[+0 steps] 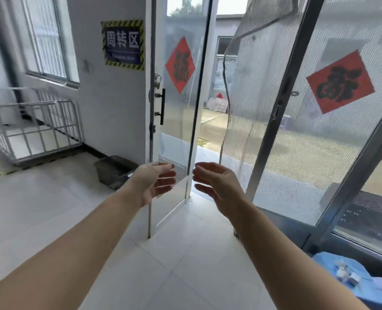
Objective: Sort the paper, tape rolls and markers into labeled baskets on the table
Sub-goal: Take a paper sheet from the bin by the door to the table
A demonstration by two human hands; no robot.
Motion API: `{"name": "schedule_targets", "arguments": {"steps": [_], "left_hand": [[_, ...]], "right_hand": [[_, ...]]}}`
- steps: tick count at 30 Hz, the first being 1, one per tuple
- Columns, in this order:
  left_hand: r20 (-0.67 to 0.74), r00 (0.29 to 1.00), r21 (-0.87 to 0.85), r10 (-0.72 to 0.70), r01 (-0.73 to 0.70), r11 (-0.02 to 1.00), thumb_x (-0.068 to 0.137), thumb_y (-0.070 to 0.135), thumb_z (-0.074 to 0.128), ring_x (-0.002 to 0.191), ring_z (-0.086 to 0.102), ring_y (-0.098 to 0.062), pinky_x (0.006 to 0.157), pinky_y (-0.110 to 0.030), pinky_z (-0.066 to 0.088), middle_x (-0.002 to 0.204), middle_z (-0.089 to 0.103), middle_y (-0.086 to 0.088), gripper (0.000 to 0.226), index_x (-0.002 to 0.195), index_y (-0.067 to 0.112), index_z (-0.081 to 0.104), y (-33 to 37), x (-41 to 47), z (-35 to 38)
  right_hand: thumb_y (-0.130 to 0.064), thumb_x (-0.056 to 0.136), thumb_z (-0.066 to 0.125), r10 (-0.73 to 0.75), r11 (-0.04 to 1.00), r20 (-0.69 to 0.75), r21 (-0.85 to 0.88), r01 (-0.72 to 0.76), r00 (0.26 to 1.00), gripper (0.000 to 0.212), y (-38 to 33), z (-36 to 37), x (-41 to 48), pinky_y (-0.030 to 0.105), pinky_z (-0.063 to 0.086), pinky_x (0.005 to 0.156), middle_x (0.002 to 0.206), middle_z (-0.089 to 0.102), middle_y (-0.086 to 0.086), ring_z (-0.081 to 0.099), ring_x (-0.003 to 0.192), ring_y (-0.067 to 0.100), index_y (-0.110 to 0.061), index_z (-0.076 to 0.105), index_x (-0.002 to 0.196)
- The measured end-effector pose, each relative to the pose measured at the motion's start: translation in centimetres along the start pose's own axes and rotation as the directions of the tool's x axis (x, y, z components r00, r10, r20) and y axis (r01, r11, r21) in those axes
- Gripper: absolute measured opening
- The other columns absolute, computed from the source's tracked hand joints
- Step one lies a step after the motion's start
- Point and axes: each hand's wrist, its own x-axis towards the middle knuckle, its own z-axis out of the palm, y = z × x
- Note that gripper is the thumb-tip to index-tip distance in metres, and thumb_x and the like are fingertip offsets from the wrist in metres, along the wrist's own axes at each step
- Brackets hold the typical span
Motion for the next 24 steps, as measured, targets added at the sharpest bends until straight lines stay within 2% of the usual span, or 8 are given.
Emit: {"name": "schedule_targets", "arguments": {"steps": [6,9,16,24], "left_hand": [[-0.125,0.992,-0.037,0.035,-0.04,0.999,0.095,0.013,0.054,0.076,0.062,-0.022,0.066,-0.031,0.048,0.084,0.066,-0.007,0.011,0.09,0.011,0.064,1.4,3.5,-6.3],[-0.182,0.982,-0.051,0.043,-0.054,0.997,0.095,0.013,0.054,0.073,0.062,-0.02,0.066,-0.03,0.049,0.083,0.065,-0.006,0.01,0.09,0.011,0.063,2.0,5.5,-8.6],[-0.297,0.953,-0.074,0.057,-0.082,0.994,0.095,0.012,0.053,0.07,0.06,-0.019,0.065,-0.028,0.048,0.08,0.063,-0.005,0.012,0.088,0.012,0.062,3.6,12.2,-12.7],[-0.421,0.906,-0.099,0.047,-0.098,0.99,0.097,0.013,0.051,0.073,0.061,-0.019,0.069,-0.029,0.048,0.083,0.064,-0.006,0.014,0.088,0.012,0.062,5.6,20.4,-16.4]], "right_hand": [[-0.013,0.088,0.067,0.038,0.999,0.107,-0.037,-0.034,0.993,0.008,1.3,6.1,5.8,0.036,0.055,0.087,0.099,0.069,0.013,0.067,0.094,0.025,-0.011,0.069,0.096],[-0.011,0.088,0.067,0.047,0.999,0.165,-0.032,-0.042,0.985,0.003,2.2,8.8,9.1,0.035,0.054,0.085,0.095,0.067,0.013,0.065,0.092,0.026,-0.012,0.069,0.09],[-0.01,0.089,0.066,0.078,0.997,0.282,-0.049,-0.066,0.956,0.005,4.0,13.5,18.5,0.028,0.054,0.077,0.087,0.068,0.009,0.064,0.085,0.021,-0.011,0.07,0.093],[-0.011,0.088,0.068,0.109,0.993,0.358,-0.086,-0.083,0.927,0.007,5.5,17.2,29.2,0.028,0.056,0.076,0.093,0.07,0.011,0.066,0.086,0.02,-0.01,0.071,0.094]]}}
